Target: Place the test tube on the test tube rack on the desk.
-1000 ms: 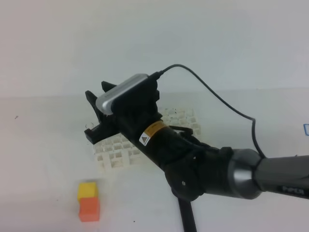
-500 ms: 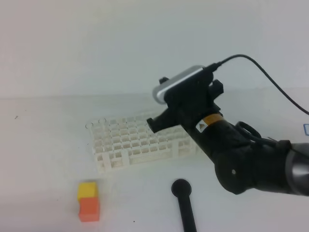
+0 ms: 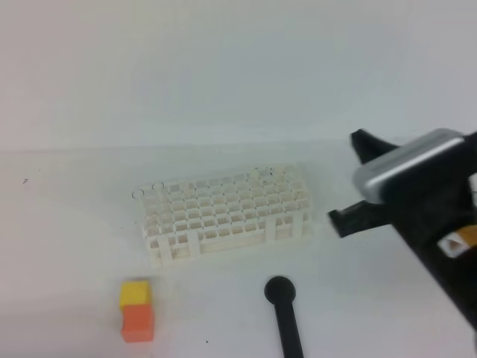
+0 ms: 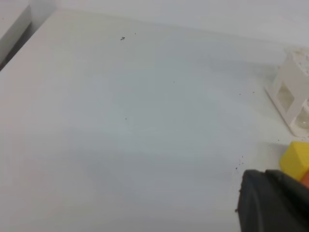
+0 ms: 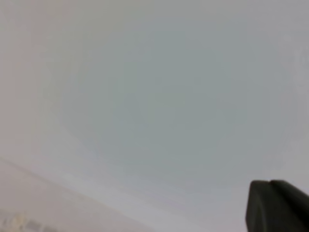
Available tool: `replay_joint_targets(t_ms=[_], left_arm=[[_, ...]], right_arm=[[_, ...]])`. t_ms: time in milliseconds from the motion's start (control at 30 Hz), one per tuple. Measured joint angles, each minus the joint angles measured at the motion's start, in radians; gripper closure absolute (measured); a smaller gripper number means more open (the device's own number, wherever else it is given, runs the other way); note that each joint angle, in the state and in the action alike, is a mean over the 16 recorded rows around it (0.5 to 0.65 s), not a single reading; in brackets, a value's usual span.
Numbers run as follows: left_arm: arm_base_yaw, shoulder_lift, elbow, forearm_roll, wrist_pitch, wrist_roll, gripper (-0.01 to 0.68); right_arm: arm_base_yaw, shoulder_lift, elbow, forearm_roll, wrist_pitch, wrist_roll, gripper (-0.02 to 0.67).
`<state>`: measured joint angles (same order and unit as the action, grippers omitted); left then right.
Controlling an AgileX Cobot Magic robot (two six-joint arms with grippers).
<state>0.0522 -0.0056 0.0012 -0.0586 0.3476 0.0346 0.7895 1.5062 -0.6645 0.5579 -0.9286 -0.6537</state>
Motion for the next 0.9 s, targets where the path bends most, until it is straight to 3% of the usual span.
replay_joint_targets(t_ms=[233, 433, 633, 900], left_arm=[[0.0, 0.001, 0.0, 0.0, 0.0, 0.0, 0.674], [0.0, 0.001, 0.0, 0.0, 0.0, 0.0, 0.674], [0.0, 0.002, 0.0, 0.0, 0.0, 0.0, 0.674], [0.0, 0.002, 0.0, 0.0, 0.0, 0.0, 0.674]], right_arm=[[-0.005, -0.396, 0.138, -0.117, -0.016, -0.037, 0.65], [-0.066, -0.672, 0.166, -0.277, 0.135, -0.04, 0.65], [-0.17, -0.842, 0.182, -0.405, 0.398, -0.041, 0.65], [-0.374, -1.05, 0.283, -0.454, 0.671, -0.043, 0.65]])
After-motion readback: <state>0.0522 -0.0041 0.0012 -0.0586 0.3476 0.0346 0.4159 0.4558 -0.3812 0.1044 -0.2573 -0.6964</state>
